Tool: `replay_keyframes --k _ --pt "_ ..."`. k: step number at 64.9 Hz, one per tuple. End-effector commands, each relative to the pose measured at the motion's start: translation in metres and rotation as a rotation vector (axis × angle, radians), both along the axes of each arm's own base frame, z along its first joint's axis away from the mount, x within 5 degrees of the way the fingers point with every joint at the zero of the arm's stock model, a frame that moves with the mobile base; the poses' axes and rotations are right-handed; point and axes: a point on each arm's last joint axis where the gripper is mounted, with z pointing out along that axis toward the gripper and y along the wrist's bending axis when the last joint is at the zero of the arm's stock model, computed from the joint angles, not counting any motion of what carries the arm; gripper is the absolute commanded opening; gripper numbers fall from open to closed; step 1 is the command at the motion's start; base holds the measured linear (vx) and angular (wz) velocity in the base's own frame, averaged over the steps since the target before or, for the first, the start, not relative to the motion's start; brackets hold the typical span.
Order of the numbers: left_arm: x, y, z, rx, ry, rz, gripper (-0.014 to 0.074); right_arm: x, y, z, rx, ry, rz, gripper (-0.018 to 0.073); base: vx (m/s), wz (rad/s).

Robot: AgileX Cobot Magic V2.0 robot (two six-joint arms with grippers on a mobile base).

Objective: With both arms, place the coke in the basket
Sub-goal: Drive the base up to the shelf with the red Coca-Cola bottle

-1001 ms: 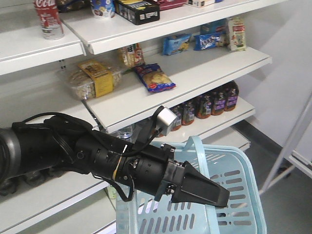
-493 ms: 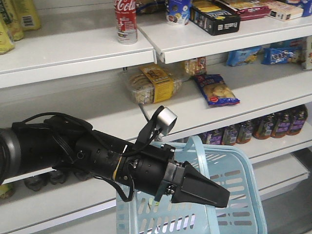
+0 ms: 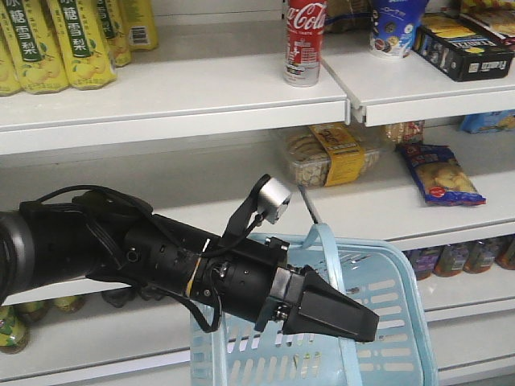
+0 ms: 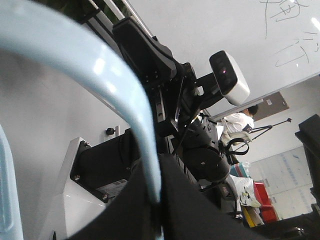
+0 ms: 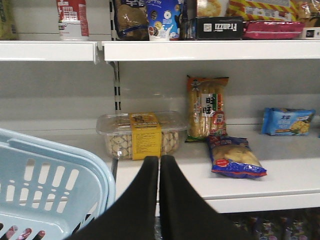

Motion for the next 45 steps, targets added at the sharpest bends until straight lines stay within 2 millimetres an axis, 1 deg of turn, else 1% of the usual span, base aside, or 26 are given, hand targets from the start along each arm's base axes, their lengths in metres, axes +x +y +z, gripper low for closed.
replay_keyframes --k 1,24,45 --pt "-0.0181 0.0051 0.0391 -0.197 0.016 -0.139 -0.0005 -0.0006 0.0008 0.001 -0.002 -0.068 0.006 -0.0005 0.07 0.28" --pt "-0.0181 0.0051 0.0391 -0.197 0.016 -0.139 -0.0005 -0.0006 0.0008 0.001 -0.002 -0.068 0.006 -0.0005 0.06 0.22" --pt "-0.0181 0.0051 0.0391 -0.197 0.016 -0.139 -0.0005 -0.0006 0.0008 0.001 -0.002 -0.068 0.006 -0.0005 0.03 0.06"
